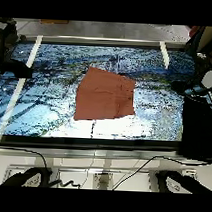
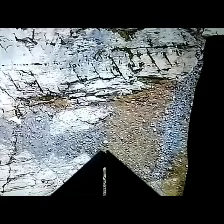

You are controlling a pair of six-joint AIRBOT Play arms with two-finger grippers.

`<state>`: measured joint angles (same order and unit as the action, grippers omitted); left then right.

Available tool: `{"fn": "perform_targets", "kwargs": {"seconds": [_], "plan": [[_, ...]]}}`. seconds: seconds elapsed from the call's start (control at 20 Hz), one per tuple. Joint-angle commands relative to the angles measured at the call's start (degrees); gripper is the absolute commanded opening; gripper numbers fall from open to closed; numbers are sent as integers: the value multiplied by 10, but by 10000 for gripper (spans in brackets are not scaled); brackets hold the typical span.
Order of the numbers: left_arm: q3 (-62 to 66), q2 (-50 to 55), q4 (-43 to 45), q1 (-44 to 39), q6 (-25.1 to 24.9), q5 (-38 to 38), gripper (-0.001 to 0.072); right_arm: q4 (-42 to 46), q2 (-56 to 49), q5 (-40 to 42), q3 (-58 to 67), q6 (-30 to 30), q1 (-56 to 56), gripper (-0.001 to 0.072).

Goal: Fold the clothes and pants, and hang the long-sleeved shirts on hangers.

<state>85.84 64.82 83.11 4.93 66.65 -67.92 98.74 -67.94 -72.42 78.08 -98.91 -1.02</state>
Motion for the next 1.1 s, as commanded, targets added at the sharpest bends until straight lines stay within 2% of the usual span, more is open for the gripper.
{"fn": "perform_targets", "kwargs": {"seconds": [0.0, 0.65, 0.9, 1.05], "plan": [[1, 0, 0, 0, 0, 0, 6, 0, 0, 0, 0, 0, 0, 22], [1, 0, 0, 0, 0, 0, 6, -1, 0, 1, 0, -1, 0, 22], [0, 0, 0, 0, 0, 9, 6, -17, -1, 40, -1, 2, 0, 22], [0, 3, -6, 0, 0, 22, 6, 13, -1, 80, -27, 88, -4, 21]]}}
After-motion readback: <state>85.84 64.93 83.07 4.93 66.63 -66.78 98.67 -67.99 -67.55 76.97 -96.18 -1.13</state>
